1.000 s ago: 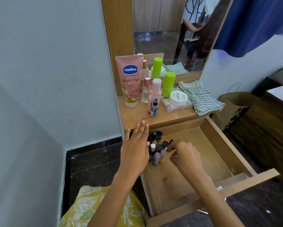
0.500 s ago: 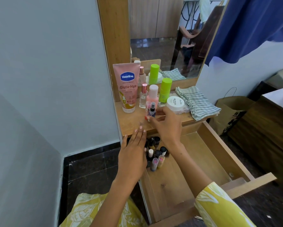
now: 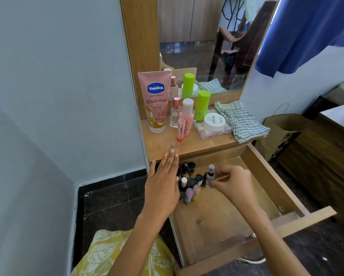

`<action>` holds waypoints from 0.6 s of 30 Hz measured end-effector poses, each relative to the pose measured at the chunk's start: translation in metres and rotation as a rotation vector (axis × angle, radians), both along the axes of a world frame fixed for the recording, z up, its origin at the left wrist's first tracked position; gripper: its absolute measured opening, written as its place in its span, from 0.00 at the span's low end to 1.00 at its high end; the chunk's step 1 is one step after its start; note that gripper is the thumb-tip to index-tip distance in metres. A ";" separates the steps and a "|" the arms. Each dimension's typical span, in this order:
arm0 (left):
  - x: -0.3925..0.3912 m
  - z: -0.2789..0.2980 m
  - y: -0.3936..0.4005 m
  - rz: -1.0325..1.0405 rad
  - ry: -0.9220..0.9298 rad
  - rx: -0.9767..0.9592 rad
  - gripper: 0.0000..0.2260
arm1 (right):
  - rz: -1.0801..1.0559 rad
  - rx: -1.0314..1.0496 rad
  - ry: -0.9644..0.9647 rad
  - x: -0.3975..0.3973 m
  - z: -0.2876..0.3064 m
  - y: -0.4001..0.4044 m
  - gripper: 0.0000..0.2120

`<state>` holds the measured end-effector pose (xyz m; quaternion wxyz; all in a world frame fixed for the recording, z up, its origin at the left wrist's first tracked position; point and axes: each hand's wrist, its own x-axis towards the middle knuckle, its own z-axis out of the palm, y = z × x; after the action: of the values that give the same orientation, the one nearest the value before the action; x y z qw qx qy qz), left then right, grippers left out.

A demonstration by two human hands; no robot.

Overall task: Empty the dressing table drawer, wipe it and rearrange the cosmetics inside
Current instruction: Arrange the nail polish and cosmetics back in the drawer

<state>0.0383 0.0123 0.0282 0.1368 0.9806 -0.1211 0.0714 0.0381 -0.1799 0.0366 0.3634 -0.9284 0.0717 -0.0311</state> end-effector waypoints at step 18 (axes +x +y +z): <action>-0.002 0.003 -0.001 0.007 0.022 0.033 0.27 | 0.075 -0.166 0.291 0.004 -0.030 0.019 0.12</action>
<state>0.0366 0.0109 0.0307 0.1219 0.9838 -0.1174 0.0589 0.0421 -0.1612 0.0067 0.2721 -0.9519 0.0859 0.1115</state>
